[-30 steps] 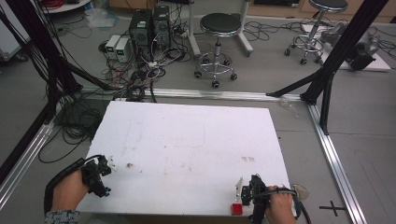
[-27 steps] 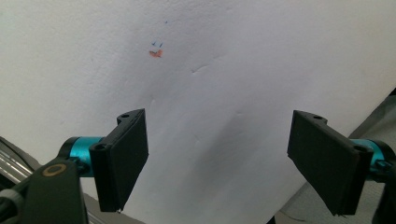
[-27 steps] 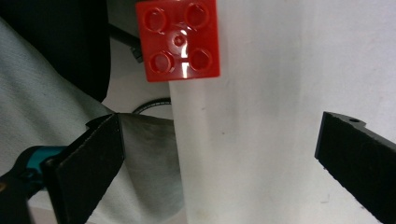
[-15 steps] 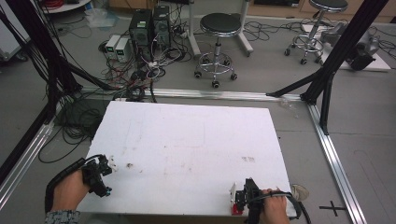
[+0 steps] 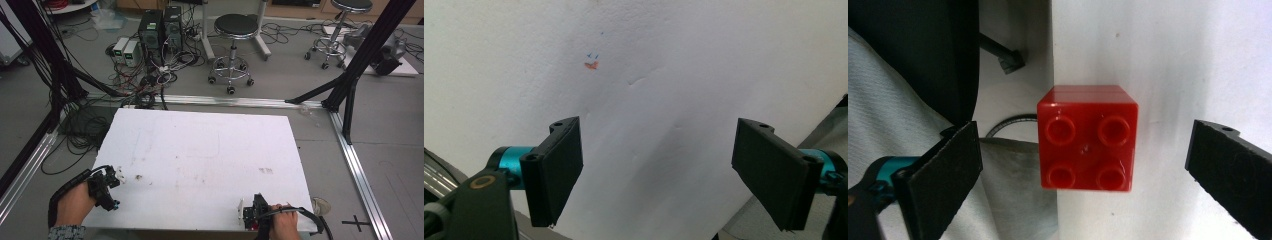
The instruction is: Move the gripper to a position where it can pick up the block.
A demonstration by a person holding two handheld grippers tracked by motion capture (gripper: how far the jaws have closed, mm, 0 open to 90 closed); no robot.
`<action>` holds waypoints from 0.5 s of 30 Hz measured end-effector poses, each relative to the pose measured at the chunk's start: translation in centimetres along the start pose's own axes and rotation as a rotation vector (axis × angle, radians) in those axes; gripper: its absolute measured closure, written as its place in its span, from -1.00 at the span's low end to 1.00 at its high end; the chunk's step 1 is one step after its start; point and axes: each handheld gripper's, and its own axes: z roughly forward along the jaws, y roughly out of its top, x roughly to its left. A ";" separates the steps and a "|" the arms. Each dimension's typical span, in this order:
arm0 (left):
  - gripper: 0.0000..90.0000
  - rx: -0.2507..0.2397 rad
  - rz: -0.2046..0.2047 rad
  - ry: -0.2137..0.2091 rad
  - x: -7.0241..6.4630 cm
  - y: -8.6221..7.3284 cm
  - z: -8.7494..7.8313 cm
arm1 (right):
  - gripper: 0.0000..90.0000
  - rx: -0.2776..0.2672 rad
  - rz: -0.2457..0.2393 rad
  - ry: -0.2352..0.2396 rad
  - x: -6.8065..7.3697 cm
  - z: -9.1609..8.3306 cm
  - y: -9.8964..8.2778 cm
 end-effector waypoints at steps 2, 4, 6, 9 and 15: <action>-0.54 0.000 -0.001 0.000 0.0 0.0 0.0 | -0.98 0.007 -0.012 -0.006 0.0 0.1 0.0; -0.54 0.002 0.000 -0.006 0.0 0.0 0.1 | -0.98 0.007 -0.001 -0.008 0.0 0.1 0.1; -0.54 0.003 0.001 -0.006 0.0 0.0 0.1 | -0.98 0.006 -0.001 -0.012 0.0 0.1 0.1; -0.54 0.004 0.004 -0.006 0.0 0.1 0.1 | -0.98 0.008 -0.003 -0.008 -0.1 0.2 0.1; -0.54 0.003 -0.001 -0.005 0.0 0.0 0.1 | -0.98 0.008 -0.002 -0.007 0.0 0.3 0.2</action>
